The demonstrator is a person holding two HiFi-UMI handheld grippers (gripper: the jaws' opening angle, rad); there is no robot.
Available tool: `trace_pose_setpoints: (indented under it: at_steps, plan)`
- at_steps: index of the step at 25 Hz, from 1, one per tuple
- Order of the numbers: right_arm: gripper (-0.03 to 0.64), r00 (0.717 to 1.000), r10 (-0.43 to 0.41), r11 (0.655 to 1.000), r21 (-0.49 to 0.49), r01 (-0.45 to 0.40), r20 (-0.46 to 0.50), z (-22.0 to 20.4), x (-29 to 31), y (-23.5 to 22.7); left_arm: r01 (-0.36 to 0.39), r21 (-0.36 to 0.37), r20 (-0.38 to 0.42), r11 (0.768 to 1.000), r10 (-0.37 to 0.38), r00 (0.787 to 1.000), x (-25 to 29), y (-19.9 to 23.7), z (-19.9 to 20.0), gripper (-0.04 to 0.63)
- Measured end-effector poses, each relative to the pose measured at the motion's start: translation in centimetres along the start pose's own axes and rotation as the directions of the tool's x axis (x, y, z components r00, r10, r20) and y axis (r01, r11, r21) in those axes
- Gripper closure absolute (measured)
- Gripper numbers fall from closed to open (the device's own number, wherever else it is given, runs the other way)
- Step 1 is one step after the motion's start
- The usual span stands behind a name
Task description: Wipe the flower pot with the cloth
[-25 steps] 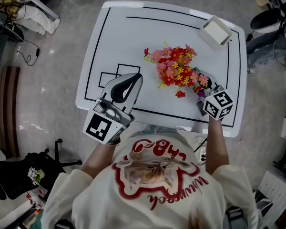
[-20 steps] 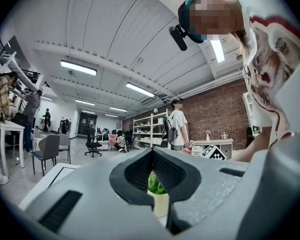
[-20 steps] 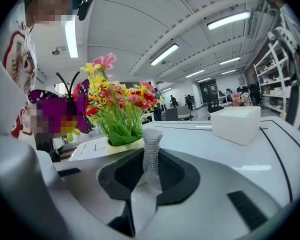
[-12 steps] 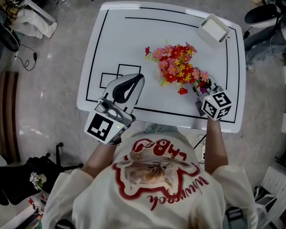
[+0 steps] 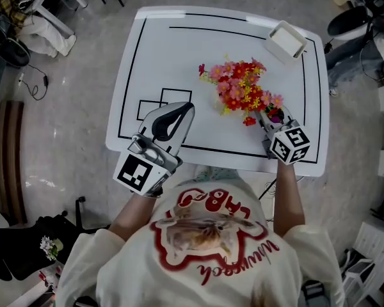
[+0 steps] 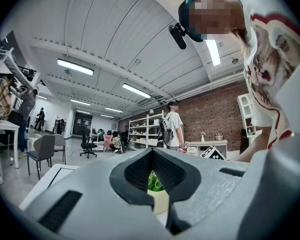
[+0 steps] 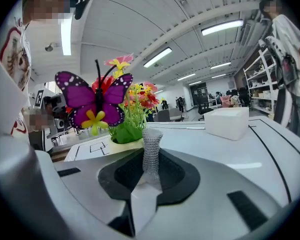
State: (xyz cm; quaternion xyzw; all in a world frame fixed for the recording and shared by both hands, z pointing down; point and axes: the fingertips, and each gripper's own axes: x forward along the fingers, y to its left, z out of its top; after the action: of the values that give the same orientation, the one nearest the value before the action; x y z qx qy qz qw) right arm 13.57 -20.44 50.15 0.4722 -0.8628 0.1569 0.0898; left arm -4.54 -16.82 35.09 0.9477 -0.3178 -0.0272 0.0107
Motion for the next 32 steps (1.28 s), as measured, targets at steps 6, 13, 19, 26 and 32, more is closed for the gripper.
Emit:
trace_pose_setpoints:
  at_steps: [6, 13, 19, 26, 32]
  plan:
    - [0.557, 1.0, -0.013, 1.0, 0.0, 0.013, 0.001, -0.2, -0.2, 0.5, 0.017, -0.004, -0.006, 1.0, -0.017, 1.0, -0.5, 0.0, -0.5, 0.592]
    - [0.557, 1.0, -0.022, 1.0, -0.011, 0.022, -0.001, -0.4, -0.5, 1.0, 0.029, -0.015, -0.002, 0.999, -0.029, 1.0, -0.7, -0.3, -0.5, 0.591]
    - [0.557, 0.999, -0.033, 0.999, -0.009, 0.033, 0.004, -0.6, -0.5, 1.2, 0.039, -0.011, 0.0, 0.999, -0.039, 0.999, -0.9, -0.6, -0.5, 0.592]
    - [0.557, 0.999, -0.052, 0.999, -0.006, 0.052, 0.006, -0.8, -0.8, 1.8, 0.056, -0.01, 0.005, 0.998, -0.056, 0.998, -1.2, -0.8, -0.6, 0.591]
    - [0.557, 0.997, -0.08, 0.997, 0.0, 0.08, 0.008, -0.8, -0.8, 1.7, 0.063, -0.017, -0.005, 0.998, -0.063, 0.998, -1.4, -1.0, -0.8, 0.592]
